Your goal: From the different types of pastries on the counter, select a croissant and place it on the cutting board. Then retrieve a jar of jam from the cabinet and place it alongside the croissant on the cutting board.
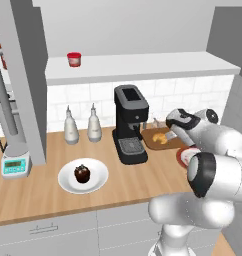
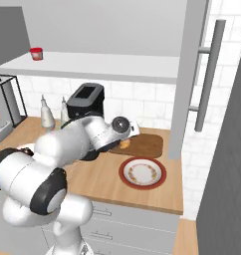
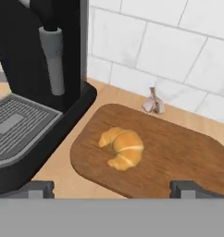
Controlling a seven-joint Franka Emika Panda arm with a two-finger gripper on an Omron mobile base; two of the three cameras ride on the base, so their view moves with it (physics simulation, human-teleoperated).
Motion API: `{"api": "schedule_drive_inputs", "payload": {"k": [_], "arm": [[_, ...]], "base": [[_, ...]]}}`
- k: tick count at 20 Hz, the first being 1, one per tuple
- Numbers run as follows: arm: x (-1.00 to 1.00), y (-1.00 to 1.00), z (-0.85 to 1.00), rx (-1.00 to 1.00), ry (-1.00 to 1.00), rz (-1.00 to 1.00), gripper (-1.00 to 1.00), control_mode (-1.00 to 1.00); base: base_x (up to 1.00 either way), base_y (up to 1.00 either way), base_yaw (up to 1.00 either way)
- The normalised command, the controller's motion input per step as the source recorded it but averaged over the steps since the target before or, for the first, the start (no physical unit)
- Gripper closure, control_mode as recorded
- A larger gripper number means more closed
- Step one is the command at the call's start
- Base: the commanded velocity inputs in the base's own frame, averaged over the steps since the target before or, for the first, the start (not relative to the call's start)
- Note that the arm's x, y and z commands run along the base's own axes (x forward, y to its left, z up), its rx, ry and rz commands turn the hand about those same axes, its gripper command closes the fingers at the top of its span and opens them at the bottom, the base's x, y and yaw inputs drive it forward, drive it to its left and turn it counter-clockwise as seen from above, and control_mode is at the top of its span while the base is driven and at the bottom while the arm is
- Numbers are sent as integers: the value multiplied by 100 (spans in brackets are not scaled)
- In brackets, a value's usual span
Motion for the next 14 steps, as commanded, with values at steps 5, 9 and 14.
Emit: {"api": "schedule_drive_inputs", "payload": {"k": [5,9,14], "arm": [[-100,28,47,-2,-35,0,-100,-100],[-67,56,86,-5,-28,0,-100,-100],[-38,57,100,-4,-15,0,-100,-100]], "base": [[0,0,0],[0,0,0],[0,0,0]]}}
